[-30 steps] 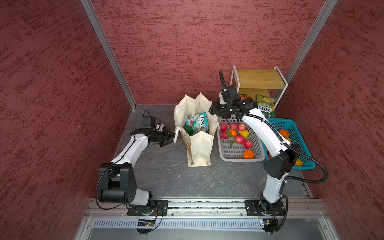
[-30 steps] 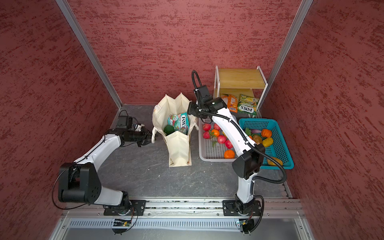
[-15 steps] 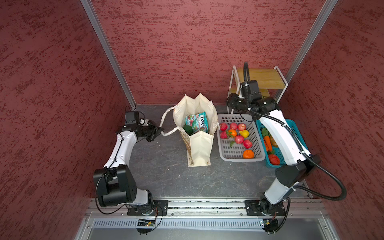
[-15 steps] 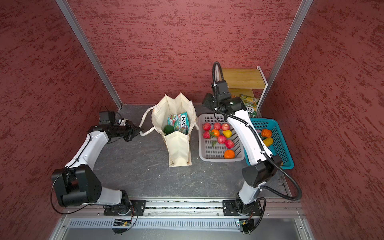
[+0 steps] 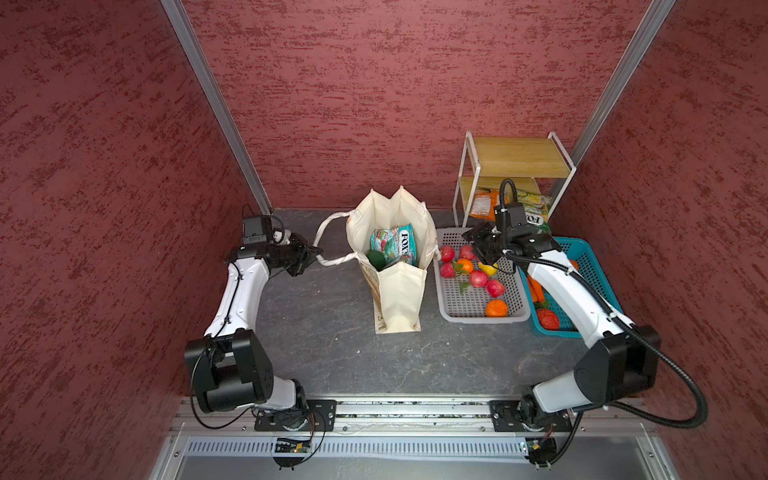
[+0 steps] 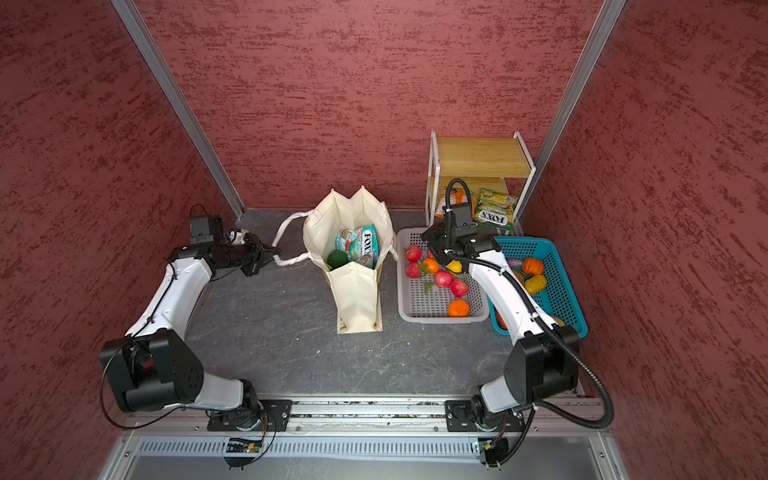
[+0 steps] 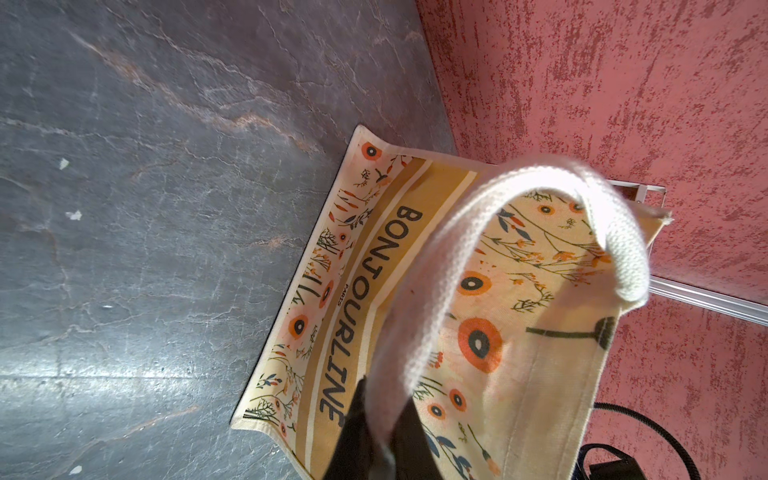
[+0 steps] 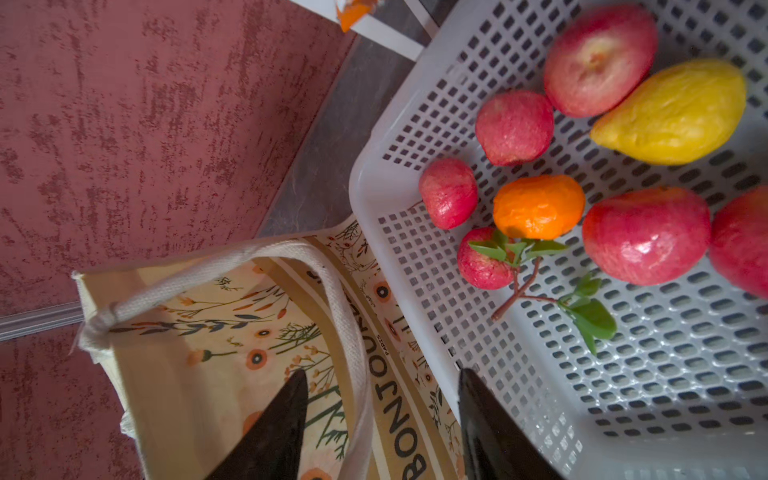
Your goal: Place the food into the grocery bag and tie it
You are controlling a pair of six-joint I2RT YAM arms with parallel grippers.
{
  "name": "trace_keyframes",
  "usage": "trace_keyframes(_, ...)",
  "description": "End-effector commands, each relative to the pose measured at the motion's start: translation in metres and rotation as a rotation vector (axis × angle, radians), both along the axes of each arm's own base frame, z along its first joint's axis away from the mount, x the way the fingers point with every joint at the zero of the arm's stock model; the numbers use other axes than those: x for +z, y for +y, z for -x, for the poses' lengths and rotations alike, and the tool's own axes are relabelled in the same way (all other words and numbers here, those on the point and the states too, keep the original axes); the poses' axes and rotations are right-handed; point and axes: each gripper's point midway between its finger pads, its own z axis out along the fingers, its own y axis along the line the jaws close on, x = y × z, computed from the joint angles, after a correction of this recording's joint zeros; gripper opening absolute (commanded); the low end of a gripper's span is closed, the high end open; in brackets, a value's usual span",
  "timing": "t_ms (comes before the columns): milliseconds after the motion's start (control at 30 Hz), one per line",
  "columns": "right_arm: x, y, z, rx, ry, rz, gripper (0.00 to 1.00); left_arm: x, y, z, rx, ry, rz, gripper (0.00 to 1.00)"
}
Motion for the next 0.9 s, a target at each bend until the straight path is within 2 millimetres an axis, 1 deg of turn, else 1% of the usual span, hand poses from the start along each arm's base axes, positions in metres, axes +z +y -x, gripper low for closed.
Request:
trace_keyframes(0, 0.015, 0.024, -0.007, 0.044, -0.049, -0.152, 0.59, 0.011, 0.004, -0.009, 0.008, -0.042, 0.005, 0.00)
trace_keyframes(67, 0.007, 0.031, -0.007, 0.058, -0.039, -0.201, 0.59, 0.014, 0.003, -0.010, 0.013, -0.050, 0.007, 0.00)
trace_keyframes(167, 0.000, 0.037, -0.009, 0.054, -0.036, -0.253, 0.59, 0.016, 0.003, -0.012, 0.018, -0.058, 0.011, 0.00)
trace_keyframes(367, -0.016, 0.054, -0.013, 0.107, 0.006, -0.301, 0.61, 0.023, 0.002, -0.014, 0.020, -0.071, 0.013, 0.00)
trace_keyframes(567, -0.029, 0.072, -0.011, 0.159, 0.035, -0.353, 0.62, 0.029, 0.000, -0.016, 0.017, -0.079, 0.010, 0.00)
trace_keyframes(867, -0.044, 0.092, -0.009, 0.204, 0.066, -0.424, 0.60, 0.031, -0.003, -0.018, 0.010, -0.081, 0.013, 0.00)
